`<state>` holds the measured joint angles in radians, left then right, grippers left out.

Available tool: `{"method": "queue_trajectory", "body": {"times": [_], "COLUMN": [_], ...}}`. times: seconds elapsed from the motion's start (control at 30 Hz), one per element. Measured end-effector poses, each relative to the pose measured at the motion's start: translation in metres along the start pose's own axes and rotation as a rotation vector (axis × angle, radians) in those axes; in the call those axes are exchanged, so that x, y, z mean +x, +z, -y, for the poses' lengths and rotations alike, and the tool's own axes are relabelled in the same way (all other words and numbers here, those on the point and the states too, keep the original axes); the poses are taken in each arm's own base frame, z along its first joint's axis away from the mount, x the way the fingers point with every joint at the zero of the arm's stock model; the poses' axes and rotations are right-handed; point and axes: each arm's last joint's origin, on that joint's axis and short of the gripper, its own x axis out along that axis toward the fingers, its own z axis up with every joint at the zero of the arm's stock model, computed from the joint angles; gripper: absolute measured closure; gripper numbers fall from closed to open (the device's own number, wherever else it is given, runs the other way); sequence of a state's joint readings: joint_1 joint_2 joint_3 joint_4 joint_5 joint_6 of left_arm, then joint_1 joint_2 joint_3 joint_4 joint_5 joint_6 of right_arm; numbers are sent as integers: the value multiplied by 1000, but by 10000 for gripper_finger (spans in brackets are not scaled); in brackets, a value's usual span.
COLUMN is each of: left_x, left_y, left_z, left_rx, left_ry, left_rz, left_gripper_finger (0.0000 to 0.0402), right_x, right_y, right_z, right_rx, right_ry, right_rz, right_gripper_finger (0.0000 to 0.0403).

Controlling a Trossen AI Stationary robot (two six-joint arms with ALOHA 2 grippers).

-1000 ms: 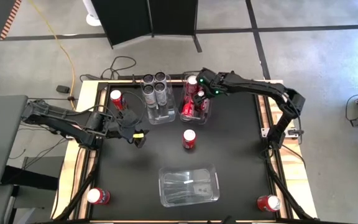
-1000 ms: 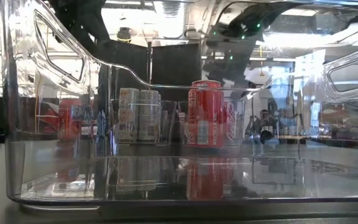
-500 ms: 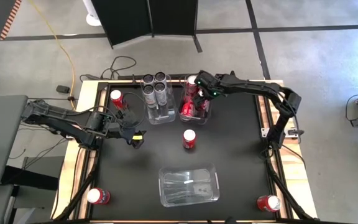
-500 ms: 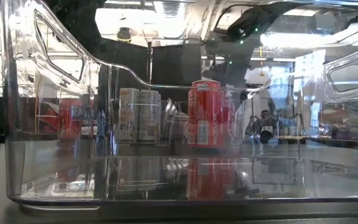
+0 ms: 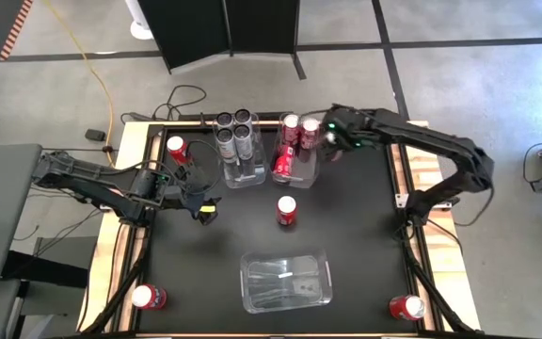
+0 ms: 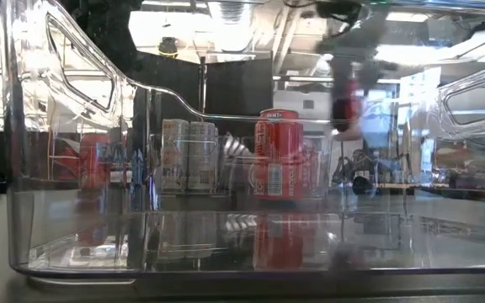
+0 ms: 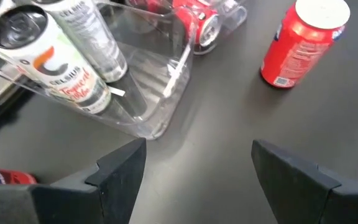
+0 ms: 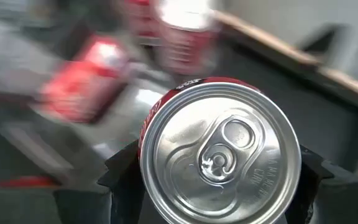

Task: Sort soda cans
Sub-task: Remove the bottom right red soda can from the top right transparent bin

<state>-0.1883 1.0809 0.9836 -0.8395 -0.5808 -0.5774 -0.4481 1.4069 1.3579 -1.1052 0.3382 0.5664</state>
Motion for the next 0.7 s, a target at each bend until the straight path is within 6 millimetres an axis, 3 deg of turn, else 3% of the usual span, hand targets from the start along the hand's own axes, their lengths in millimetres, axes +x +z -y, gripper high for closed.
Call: {"method": "queue_trajectory", "body": {"times": [0.1, 0.2, 0.43, 0.7], "left_x": [0, 2, 4, 7], "left_y": [1, 4, 6, 11], "left_z": [-1, -3, -6, -11], "left_rx": [-2, -12, -75, -113], "left_ry": [24, 33, 45, 88], "left_rz": [18, 28, 32, 70], "left_gripper_finger": [113, 113, 113, 113], "right_x": [5, 21, 56, 75], "right_y": [-14, -32, -75, -90], "right_z": [15, 17, 3, -11], "right_rx": [36, 88, 173, 109], "right_ry": [-48, -25, 97, 63], "right_rz": [-18, -15, -14, -77], "right_gripper_finger": [129, 129, 129, 118]}}
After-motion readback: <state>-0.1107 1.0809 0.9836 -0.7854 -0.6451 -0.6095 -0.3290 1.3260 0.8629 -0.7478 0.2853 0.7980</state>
